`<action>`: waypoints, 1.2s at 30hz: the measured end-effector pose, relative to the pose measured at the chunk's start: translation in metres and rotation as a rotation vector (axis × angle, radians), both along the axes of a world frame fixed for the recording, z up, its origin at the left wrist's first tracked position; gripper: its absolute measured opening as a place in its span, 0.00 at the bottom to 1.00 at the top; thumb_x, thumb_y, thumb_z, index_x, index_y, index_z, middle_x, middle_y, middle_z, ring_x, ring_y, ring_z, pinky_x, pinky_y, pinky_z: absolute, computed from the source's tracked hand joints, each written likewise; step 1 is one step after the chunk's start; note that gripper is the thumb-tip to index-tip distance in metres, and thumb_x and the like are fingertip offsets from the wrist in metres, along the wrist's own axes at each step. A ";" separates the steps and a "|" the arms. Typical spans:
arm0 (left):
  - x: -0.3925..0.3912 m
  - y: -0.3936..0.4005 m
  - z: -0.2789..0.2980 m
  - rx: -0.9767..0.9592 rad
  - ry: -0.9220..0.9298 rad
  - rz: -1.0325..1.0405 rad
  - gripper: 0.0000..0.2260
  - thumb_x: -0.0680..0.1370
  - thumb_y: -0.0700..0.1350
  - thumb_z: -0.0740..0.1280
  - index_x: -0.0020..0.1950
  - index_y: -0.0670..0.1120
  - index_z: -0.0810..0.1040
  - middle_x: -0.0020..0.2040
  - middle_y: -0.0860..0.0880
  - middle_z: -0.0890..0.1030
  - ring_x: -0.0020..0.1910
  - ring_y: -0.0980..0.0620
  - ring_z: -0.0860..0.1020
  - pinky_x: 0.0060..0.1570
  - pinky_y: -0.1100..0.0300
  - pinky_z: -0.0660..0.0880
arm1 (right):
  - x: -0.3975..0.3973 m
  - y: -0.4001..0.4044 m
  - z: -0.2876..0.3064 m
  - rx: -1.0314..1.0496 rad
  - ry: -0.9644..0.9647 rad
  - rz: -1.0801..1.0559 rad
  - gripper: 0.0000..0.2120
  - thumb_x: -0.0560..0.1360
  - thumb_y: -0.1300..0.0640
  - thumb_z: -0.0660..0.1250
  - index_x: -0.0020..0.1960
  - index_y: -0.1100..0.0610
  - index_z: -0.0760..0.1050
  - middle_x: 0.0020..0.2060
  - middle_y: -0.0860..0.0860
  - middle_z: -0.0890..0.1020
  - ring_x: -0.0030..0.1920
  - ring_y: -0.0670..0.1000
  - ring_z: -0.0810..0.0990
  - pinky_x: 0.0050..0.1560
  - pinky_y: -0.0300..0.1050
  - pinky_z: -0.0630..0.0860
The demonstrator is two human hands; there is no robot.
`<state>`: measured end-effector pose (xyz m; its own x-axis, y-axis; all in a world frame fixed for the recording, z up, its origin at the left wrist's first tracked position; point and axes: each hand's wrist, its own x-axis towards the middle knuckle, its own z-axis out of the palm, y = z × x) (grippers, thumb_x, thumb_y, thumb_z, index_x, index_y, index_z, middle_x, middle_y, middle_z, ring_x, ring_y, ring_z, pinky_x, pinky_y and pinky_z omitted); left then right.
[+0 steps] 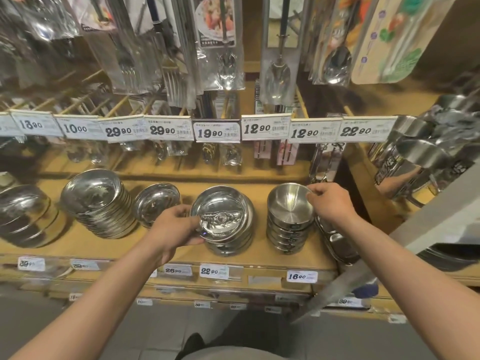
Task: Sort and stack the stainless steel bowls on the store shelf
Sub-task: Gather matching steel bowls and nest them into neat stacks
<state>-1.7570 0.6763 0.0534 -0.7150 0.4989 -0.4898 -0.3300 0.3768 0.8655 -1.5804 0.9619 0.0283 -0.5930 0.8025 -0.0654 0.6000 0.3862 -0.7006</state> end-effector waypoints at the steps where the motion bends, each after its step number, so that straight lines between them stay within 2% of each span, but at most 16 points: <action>1: 0.001 0.000 0.000 -0.001 0.000 0.000 0.10 0.75 0.30 0.68 0.54 0.40 0.79 0.34 0.47 0.86 0.33 0.51 0.85 0.29 0.63 0.80 | 0.001 -0.001 0.000 -0.007 0.001 -0.001 0.10 0.80 0.58 0.66 0.55 0.50 0.86 0.39 0.40 0.80 0.40 0.42 0.76 0.45 0.43 0.72; 3: 0.001 0.000 -0.001 -0.006 0.009 0.007 0.10 0.76 0.30 0.68 0.54 0.41 0.79 0.37 0.46 0.87 0.34 0.50 0.85 0.29 0.63 0.80 | 0.004 -0.003 -0.001 -0.038 0.016 -0.021 0.10 0.80 0.58 0.66 0.52 0.48 0.85 0.39 0.41 0.83 0.40 0.45 0.79 0.40 0.43 0.74; 5: 0.001 0.000 -0.002 -0.015 0.023 0.018 0.10 0.76 0.30 0.68 0.54 0.41 0.80 0.42 0.44 0.86 0.36 0.49 0.86 0.30 0.62 0.81 | 0.007 -0.005 -0.003 -0.064 0.034 -0.046 0.11 0.79 0.58 0.66 0.54 0.49 0.85 0.37 0.41 0.82 0.39 0.45 0.80 0.35 0.39 0.72; 7: 0.000 -0.001 -0.003 -0.023 0.028 0.021 0.10 0.76 0.31 0.68 0.54 0.41 0.80 0.45 0.42 0.86 0.37 0.48 0.86 0.30 0.61 0.81 | 0.007 -0.007 -0.003 -0.077 0.044 -0.051 0.12 0.79 0.57 0.65 0.58 0.51 0.85 0.39 0.44 0.84 0.42 0.47 0.81 0.38 0.39 0.71; 10: -0.001 -0.002 -0.004 -0.034 0.036 0.012 0.10 0.76 0.31 0.69 0.54 0.41 0.81 0.45 0.42 0.87 0.39 0.47 0.86 0.31 0.61 0.81 | 0.007 -0.009 -0.003 -0.098 0.053 -0.073 0.13 0.78 0.57 0.66 0.60 0.51 0.84 0.39 0.42 0.83 0.42 0.46 0.81 0.41 0.41 0.72; 13: -0.002 -0.004 -0.004 -0.031 0.039 0.008 0.10 0.76 0.31 0.69 0.53 0.42 0.81 0.41 0.44 0.88 0.38 0.46 0.87 0.30 0.61 0.81 | 0.007 -0.009 -0.003 -0.107 0.050 -0.085 0.13 0.78 0.58 0.66 0.60 0.52 0.84 0.37 0.37 0.79 0.40 0.42 0.78 0.38 0.39 0.72; 15: -0.003 -0.005 -0.003 -0.025 0.035 0.002 0.10 0.76 0.31 0.69 0.53 0.42 0.81 0.39 0.45 0.88 0.37 0.47 0.87 0.30 0.61 0.81 | 0.008 -0.009 -0.001 -0.117 0.039 -0.085 0.13 0.77 0.56 0.68 0.60 0.53 0.83 0.39 0.40 0.81 0.41 0.44 0.79 0.37 0.39 0.71; 17: -0.003 -0.005 -0.002 -0.021 0.033 -0.002 0.10 0.75 0.31 0.69 0.53 0.42 0.81 0.38 0.46 0.87 0.36 0.48 0.86 0.30 0.62 0.81 | 0.008 -0.009 0.002 -0.119 0.030 -0.101 0.15 0.77 0.53 0.70 0.62 0.55 0.81 0.42 0.45 0.83 0.43 0.46 0.80 0.40 0.40 0.72; 22: -0.005 -0.008 0.001 -0.018 0.032 0.003 0.09 0.76 0.31 0.69 0.53 0.41 0.81 0.37 0.46 0.87 0.35 0.49 0.86 0.29 0.63 0.80 | 0.012 -0.019 0.024 -0.021 0.095 -0.115 0.17 0.77 0.51 0.70 0.64 0.57 0.79 0.35 0.50 0.81 0.35 0.44 0.77 0.42 0.37 0.71; 24: -0.007 -0.010 0.002 -0.013 0.030 0.007 0.08 0.77 0.32 0.68 0.53 0.41 0.81 0.36 0.46 0.87 0.34 0.50 0.85 0.29 0.63 0.80 | 0.014 -0.029 0.038 0.046 0.137 -0.092 0.14 0.78 0.53 0.68 0.61 0.58 0.81 0.38 0.56 0.83 0.37 0.46 0.79 0.48 0.39 0.74; 26: -0.009 -0.014 0.005 -0.013 0.030 0.017 0.09 0.77 0.31 0.67 0.54 0.41 0.81 0.38 0.45 0.86 0.35 0.49 0.84 0.29 0.62 0.81 | 0.012 -0.043 0.052 0.059 0.188 -0.059 0.13 0.78 0.54 0.68 0.61 0.57 0.81 0.39 0.55 0.84 0.41 0.47 0.80 0.52 0.41 0.75; 29: -0.012 -0.020 0.010 -0.011 0.027 0.041 0.10 0.77 0.31 0.67 0.55 0.41 0.81 0.45 0.40 0.85 0.39 0.46 0.83 0.31 0.62 0.81 | 0.005 -0.071 0.068 -0.011 0.234 0.031 0.13 0.78 0.53 0.67 0.62 0.52 0.80 0.35 0.45 0.82 0.43 0.45 0.79 0.51 0.43 0.76; 31: -0.014 -0.025 0.014 0.005 0.023 0.048 0.11 0.76 0.31 0.67 0.55 0.41 0.81 0.45 0.40 0.86 0.40 0.45 0.84 0.31 0.61 0.82 | -0.004 -0.090 0.069 -0.108 0.236 0.110 0.13 0.78 0.52 0.67 0.62 0.49 0.80 0.37 0.43 0.81 0.41 0.43 0.79 0.46 0.41 0.76; 33: -0.014 -0.030 0.018 0.031 0.007 0.063 0.11 0.75 0.30 0.67 0.54 0.41 0.80 0.42 0.43 0.87 0.38 0.46 0.84 0.31 0.61 0.82 | -0.015 -0.108 0.065 -0.235 0.228 0.185 0.15 0.79 0.51 0.67 0.64 0.49 0.79 0.36 0.44 0.81 0.41 0.46 0.81 0.46 0.43 0.80; 34: -0.012 -0.033 0.021 0.044 -0.002 0.072 0.11 0.75 0.30 0.67 0.54 0.42 0.80 0.39 0.45 0.87 0.36 0.47 0.84 0.31 0.62 0.81 | -0.022 -0.116 0.062 -0.296 0.221 0.218 0.16 0.79 0.50 0.67 0.66 0.50 0.77 0.38 0.44 0.81 0.43 0.48 0.83 0.49 0.45 0.82; 36: -0.008 -0.039 0.025 0.069 -0.021 0.079 0.12 0.75 0.30 0.67 0.56 0.43 0.79 0.40 0.45 0.87 0.38 0.47 0.85 0.31 0.63 0.81 | -0.035 -0.131 0.055 -0.437 0.199 0.274 0.22 0.79 0.47 0.68 0.71 0.49 0.72 0.49 0.46 0.82 0.47 0.49 0.84 0.53 0.50 0.84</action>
<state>-1.7654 0.6377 0.0788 -0.7436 0.4745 -0.4711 -0.3743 0.2884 0.8813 -1.6150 0.8307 0.0833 -0.8115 0.5399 -0.2237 0.3583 0.1573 -0.9202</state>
